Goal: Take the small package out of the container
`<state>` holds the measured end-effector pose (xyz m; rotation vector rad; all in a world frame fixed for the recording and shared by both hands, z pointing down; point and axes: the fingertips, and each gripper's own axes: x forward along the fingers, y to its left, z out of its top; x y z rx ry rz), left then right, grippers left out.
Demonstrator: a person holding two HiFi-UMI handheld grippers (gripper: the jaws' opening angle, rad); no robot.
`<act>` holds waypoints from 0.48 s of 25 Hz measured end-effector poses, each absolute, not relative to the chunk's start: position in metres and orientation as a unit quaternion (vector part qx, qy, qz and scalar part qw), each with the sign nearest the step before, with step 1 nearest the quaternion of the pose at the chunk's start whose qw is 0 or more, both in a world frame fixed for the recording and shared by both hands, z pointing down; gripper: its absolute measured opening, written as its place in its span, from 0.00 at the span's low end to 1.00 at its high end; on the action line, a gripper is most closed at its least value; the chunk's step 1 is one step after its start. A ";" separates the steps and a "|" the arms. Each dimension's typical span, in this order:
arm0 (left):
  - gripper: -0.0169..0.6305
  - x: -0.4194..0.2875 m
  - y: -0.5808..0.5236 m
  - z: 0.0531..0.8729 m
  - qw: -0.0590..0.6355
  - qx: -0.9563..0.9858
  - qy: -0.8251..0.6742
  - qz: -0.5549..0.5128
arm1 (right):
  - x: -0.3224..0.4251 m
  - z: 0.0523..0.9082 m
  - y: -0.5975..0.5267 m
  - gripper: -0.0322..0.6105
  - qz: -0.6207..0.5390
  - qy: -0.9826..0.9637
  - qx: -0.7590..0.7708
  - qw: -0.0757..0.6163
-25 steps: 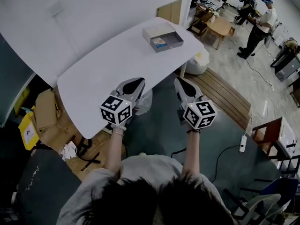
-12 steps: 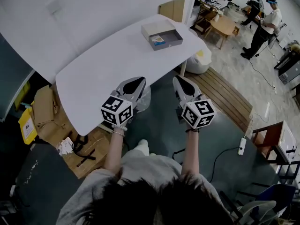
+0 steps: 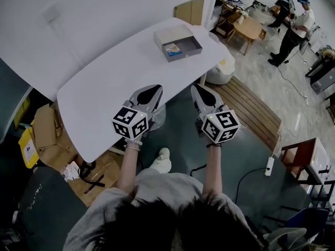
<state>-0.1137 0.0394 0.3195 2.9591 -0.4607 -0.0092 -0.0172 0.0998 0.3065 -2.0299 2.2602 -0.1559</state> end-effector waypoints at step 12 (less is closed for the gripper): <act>0.01 -0.063 -0.013 0.316 0.076 0.988 -0.131 -0.004 | 0.023 0.308 0.045 0.07 -0.058 0.738 -0.671 0.050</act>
